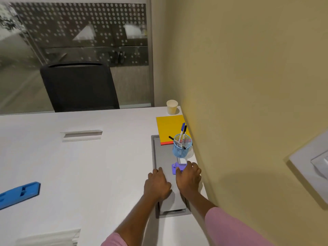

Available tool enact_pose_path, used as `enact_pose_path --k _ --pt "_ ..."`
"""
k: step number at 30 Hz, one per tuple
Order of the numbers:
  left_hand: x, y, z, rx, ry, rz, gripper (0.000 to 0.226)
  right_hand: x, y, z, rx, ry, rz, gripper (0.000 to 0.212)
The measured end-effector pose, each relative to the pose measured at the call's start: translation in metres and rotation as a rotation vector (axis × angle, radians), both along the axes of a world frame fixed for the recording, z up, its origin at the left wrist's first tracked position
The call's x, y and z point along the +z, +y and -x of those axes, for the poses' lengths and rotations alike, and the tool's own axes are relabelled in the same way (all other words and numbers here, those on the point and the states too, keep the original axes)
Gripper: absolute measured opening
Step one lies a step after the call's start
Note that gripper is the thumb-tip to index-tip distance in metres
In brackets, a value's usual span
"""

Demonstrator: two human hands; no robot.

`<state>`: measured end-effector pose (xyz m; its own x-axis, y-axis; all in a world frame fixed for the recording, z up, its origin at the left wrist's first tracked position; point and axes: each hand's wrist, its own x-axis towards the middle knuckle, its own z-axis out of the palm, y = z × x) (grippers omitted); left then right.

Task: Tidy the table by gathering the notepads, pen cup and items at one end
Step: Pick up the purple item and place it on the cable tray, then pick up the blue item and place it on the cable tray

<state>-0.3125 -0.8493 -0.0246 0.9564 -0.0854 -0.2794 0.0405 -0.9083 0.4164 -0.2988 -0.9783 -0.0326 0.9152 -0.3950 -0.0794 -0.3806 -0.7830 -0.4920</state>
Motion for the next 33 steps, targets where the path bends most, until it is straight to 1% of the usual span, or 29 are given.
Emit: enact_pose_path --k 2,5,8,10,13,16,19,25,29,33 --pt "0.014 0.016 0.012 0.02 -0.032 -0.044 0.059 0.012 0.006 0.008 0.074 -0.027 0.063 0.057" --pt "0.045 0.043 0.044 0.029 -0.092 -0.122 0.065 0.035 0.021 0.026 0.191 -0.046 0.123 0.061" --pt "0.072 0.074 0.079 -0.022 -0.135 -0.252 0.072 0.052 0.043 0.043 0.303 -0.086 0.152 0.062" --pt "0.096 0.1 0.107 0.024 -0.164 -0.313 0.074 0.068 0.069 0.061 0.413 -0.102 0.133 0.063" --pt "0.125 0.141 0.149 0.129 -0.194 -0.365 0.073 0.095 0.116 0.088 0.546 -0.114 0.049 0.063" --pt "0.152 0.18 0.187 0.222 -0.204 -0.395 0.075 0.126 0.16 0.119 0.653 -0.145 -0.001 0.064" --pt "0.18 0.221 0.222 0.257 -0.242 -0.438 0.075 0.155 0.198 0.153 0.744 -0.191 -0.007 0.064" --pt "0.233 0.313 0.311 0.304 -0.364 -0.464 0.071 0.201 0.272 0.23 0.846 -0.273 0.094 0.067" --pt "0.241 0.372 0.382 0.319 -0.347 -0.477 0.073 0.219 0.326 0.291 0.852 -0.312 0.145 0.067" --pt "0.249 0.424 0.443 0.35 -0.309 -0.477 0.075 0.231 0.383 0.349 0.858 -0.332 0.143 0.067"
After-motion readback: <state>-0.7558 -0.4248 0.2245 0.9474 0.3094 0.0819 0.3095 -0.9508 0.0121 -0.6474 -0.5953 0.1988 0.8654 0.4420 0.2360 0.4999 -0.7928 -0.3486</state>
